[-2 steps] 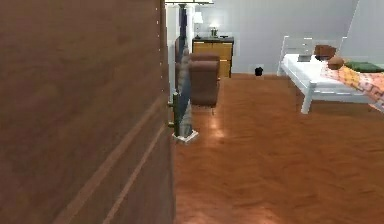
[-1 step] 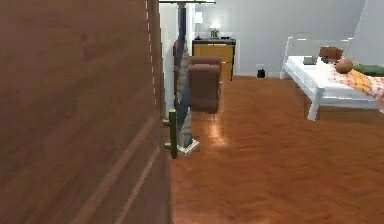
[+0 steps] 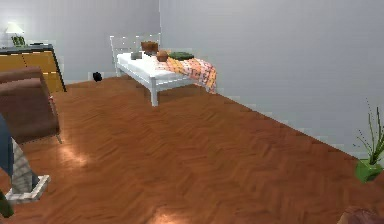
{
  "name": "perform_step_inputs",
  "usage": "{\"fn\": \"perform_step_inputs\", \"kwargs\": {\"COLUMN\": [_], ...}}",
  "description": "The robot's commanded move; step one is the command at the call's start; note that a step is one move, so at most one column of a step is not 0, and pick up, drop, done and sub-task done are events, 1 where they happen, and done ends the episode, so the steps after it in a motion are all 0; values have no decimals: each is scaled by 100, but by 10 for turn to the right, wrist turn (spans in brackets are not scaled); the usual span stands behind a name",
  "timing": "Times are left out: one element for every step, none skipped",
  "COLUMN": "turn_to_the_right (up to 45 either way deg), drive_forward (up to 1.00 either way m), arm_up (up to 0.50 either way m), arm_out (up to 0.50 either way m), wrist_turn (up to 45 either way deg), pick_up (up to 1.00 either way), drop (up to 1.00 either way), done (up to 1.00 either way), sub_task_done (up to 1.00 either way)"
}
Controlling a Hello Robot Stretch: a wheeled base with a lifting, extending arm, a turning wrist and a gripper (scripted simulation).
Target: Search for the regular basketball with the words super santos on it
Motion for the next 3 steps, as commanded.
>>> {"fn": "perform_step_inputs", "kwargs": {"turn_to_the_right": [90,0,-150], "drive_forward": [0,20,0], "arm_up": [0,0,0], "arm_out": [0,0,0], "wrist_turn": [0,0,0], "pick_up": [0,0,0], "drop": [0,0,0], "done": [0,0,0], "sub_task_done": [0,0,0]}}
